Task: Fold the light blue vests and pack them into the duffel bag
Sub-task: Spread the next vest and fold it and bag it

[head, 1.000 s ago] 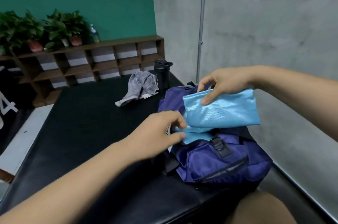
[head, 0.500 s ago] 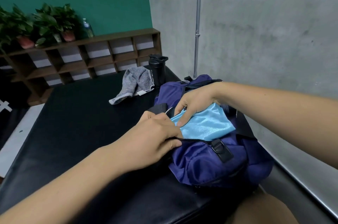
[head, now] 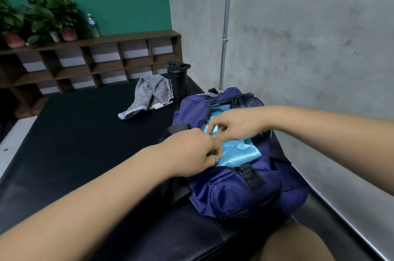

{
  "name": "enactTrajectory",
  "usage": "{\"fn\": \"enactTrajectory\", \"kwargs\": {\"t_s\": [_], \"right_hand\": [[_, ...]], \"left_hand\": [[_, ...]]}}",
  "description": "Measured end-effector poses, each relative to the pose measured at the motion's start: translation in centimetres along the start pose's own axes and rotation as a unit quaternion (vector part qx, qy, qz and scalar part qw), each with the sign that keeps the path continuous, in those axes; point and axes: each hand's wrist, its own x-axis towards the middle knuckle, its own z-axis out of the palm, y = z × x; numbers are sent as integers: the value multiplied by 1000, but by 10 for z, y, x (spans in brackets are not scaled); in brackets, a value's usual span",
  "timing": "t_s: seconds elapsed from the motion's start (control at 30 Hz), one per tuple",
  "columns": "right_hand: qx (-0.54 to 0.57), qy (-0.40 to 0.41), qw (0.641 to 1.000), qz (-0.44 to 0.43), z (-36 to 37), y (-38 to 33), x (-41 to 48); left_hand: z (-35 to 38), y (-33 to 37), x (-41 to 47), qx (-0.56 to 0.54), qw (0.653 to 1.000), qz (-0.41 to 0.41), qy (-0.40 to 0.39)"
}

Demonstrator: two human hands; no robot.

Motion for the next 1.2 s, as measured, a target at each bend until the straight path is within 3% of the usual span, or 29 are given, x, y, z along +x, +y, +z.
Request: {"fn": "enactTrajectory", "kwargs": {"t_s": [0.13, 0.4, 0.53, 0.87, 1.07, 1.2], "right_hand": [[-70, 82, 994, 7, -14, 29, -36], [-236, 13, 972, -2, 18, 59, -73], [-269, 28, 962, -22, 23, 63, -78], [-161, 81, 978, -106, -15, 58, -116], [-151, 84, 979, -104, -13, 58, -123], [-163, 96, 977, -101, -11, 56, -121]], "left_hand": [[-7, 1, 16, -24, 999, -6, -24], [-2, 3, 35, -47, 996, -27, -75], [-1, 6, 45, -52, 993, -51, -91], [12, 2, 71, -19, 993, -70, -98], [21, 11, 77, -68, 980, -28, -186], [18, 14, 77, -90, 984, -29, -154]]}}
